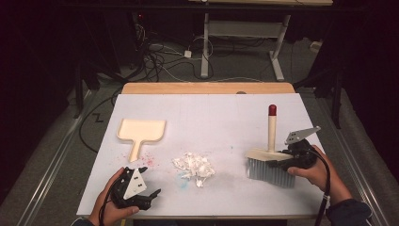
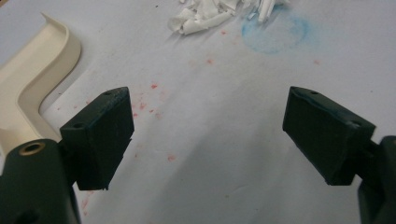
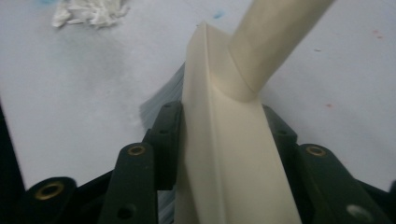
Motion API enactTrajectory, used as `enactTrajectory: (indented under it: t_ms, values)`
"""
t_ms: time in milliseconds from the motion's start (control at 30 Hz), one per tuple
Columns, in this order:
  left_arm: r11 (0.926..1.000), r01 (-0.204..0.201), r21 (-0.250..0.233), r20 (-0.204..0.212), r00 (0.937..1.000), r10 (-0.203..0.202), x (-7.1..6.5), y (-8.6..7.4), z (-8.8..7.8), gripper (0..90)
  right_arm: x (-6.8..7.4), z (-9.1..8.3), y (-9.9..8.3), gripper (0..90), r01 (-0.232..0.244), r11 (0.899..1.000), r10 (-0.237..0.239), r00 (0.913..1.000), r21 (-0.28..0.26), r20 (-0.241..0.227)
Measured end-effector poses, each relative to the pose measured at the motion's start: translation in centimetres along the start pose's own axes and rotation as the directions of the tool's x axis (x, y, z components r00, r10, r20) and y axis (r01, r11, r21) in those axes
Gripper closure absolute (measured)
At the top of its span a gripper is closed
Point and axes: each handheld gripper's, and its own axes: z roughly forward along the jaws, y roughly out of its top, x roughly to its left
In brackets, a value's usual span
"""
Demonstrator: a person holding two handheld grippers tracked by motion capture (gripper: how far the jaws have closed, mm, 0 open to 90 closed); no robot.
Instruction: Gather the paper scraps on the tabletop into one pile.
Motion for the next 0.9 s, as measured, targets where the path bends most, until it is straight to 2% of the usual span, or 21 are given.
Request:
enactTrajectory:
  t_ms: [200,333,400,433,500,600,667,700,767,833,900]
  values:
    - [1.0,-0.003,0.004,0.008,1.0,0.003,0.0,0.0,0.1,15.8,-1.7,0.4,1.3,46.6,0.023,0.999,-0.025,0.9985,0.039,0.05]
    - [1.0,-0.003,0.005,0.014,0.9999,0.003,0.0,0.0,0.1,15.8,-2.6,0.6,1.8,43.0,0.031,0.999,-0.034,0.9978,0.045,0.057]
    - [1.0,-0.003,0.006,0.017,0.9999,0.003,0.0,0.0,0.2,15.8,-2.9,0.5,2.0,48.0,0.06,0.995,-0.069,0.9901,0.077,0.122]
    - [1.0,-0.004,0.007,0.017,0.9998,0.004,0.0,0.0,0.2,15.8,-3.0,0.3,2.1,54.0,0.068,0.995,-0.077,0.988,0.069,0.134]
    - [0.9999,-0.008,0.009,0.017,0.9998,0.008,-0.1,0.0,0.2,15.8,-3.2,0.0,2.3,51.8,0.06,0.998,-0.065,0.9856,0.036,0.156]
    - [1.0,-0.004,0.004,0.016,0.9999,0.004,-0.1,0.0,0.1,15.8,-3.2,0.0,2.3,51.5,0.062,0.998,-0.064,0.97,0.014,0.234]
    - [1.0,-0.003,0.002,0.015,0.9999,0.003,0.0,0.0,0.1,15.8,-3.0,-0.2,2.2,50.1,0.062,0.998,-0.051,0.9588,-0.031,0.279]
    - [1.0,-0.003,0.002,0.015,0.9999,0.003,0.0,0.0,0.1,15.8,-2.8,-0.4,2.2,48.6,0.057,0.996,-0.037,0.9561,-0.062,0.291]
    - [1.0,-0.005,0.001,0.015,0.9999,0.005,0.0,0.0,0.1,15.8,-2.4,-0.7,2.1,45.7,0.067,0.99,-0.023,0.944,-0.124,0.329]
    - [1.0,-0.007,0.0,0.013,0.9999,0.007,-0.1,0.0,0.0,15.8,-1.9,-1.0,2.0,43.6,0.071,0.98,0.002,0.9328,-0.188,0.361]
    - [1.0,-0.006,-0.002,0.013,0.9999,0.006,0.0,0.0,0.0,15.8,-1.5,-1.4,2.0,41.1,0.076,0.968,0.02,0.9255,-0.238,0.378]
